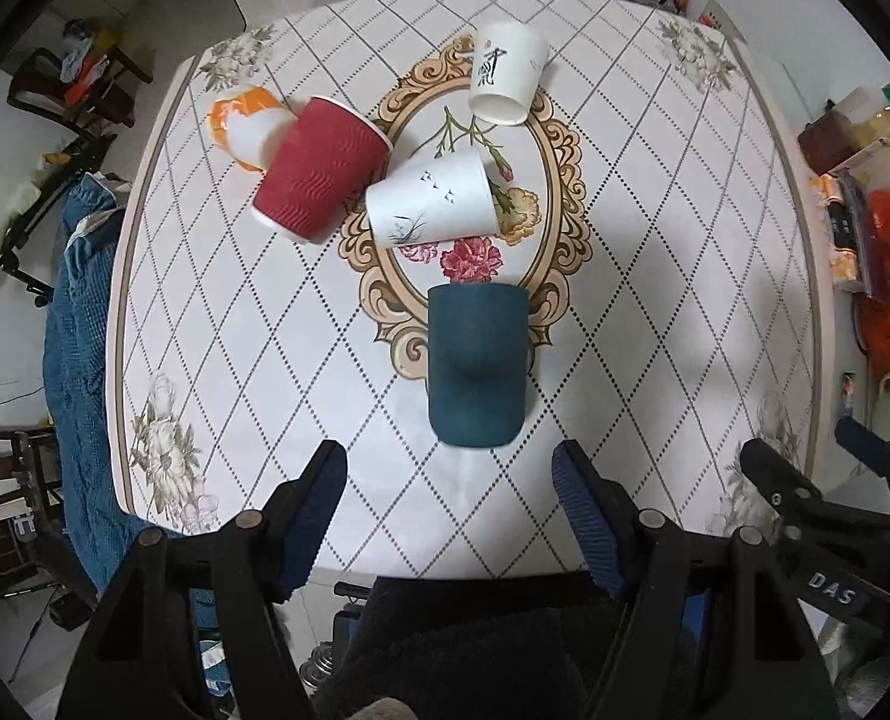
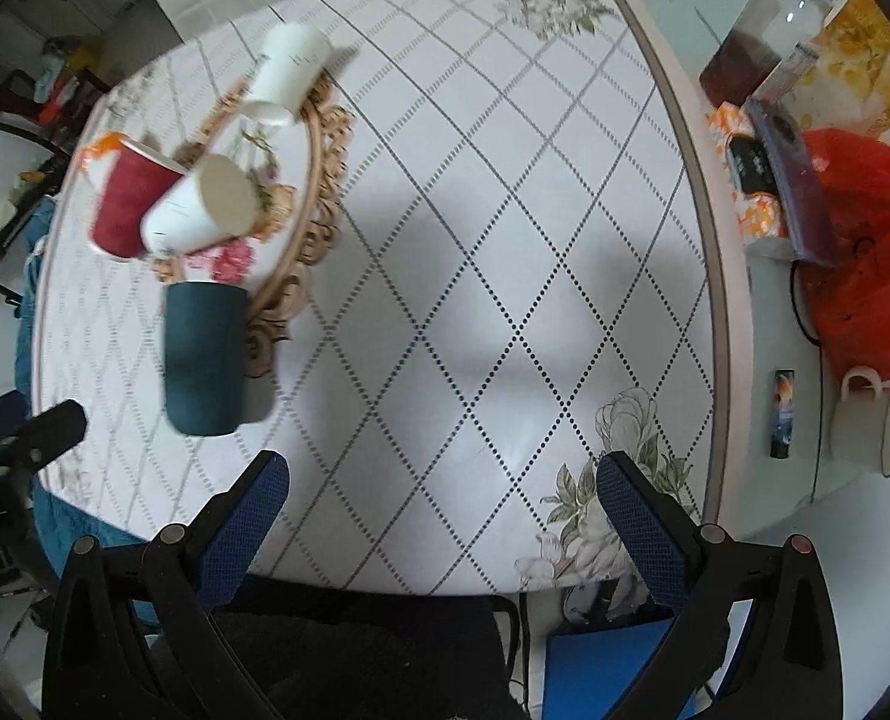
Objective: Flip cup upside down
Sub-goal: 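Lower the inverted mug beside the placemat and open the left gripper, then grasp the inverted teal mug by its base with the right gripper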
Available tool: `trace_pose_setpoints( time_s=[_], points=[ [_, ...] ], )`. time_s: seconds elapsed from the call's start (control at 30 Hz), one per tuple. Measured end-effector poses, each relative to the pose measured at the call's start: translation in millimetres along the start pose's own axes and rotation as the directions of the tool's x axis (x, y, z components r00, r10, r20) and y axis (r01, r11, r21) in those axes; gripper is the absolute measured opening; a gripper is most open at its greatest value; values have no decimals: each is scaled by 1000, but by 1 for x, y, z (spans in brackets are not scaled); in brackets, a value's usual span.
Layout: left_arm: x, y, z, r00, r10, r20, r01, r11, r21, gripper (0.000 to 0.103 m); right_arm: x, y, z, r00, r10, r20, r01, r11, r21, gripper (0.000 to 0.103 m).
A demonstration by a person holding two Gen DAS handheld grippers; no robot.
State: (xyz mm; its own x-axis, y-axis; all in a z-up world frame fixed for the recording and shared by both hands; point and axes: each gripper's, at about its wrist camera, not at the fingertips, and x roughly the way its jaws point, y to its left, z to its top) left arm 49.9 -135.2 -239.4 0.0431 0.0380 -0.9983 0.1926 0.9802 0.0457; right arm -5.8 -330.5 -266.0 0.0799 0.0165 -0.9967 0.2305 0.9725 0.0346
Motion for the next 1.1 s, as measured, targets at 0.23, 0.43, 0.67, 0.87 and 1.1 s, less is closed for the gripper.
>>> trace_pose_setpoints(
  time_s=[0.23, 0.43, 0.67, 0.87, 1.1],
  points=[
    [-38, 13, -17, 999, -10, 50, 10, 1000, 5, 69, -57, 7, -16, 997, 8, 80, -8, 1000, 4, 103],
    [-51, 21, -23, 997, -27, 67, 26, 1000, 12, 69, -92, 13, -23, 992, 35, 120, -37, 999, 20, 103],
    [-56, 39, -22, 994, -34, 102, 34, 999, -5, 81, -108, 31, -22, 989, 51, 140, -51, 999, -1, 103],
    [-30, 77, -14, 996, -3, 87, 11, 996, -87, 95, -90, 64, -11, 993, 2, 119, 14, 991, -131, 103],
    [29, 119, -10, 1000, 5, 21, 0, 979, -202, 95, -36, 138, 2, 969, -187, 159, 246, 739, -628, 103]
  ],
)
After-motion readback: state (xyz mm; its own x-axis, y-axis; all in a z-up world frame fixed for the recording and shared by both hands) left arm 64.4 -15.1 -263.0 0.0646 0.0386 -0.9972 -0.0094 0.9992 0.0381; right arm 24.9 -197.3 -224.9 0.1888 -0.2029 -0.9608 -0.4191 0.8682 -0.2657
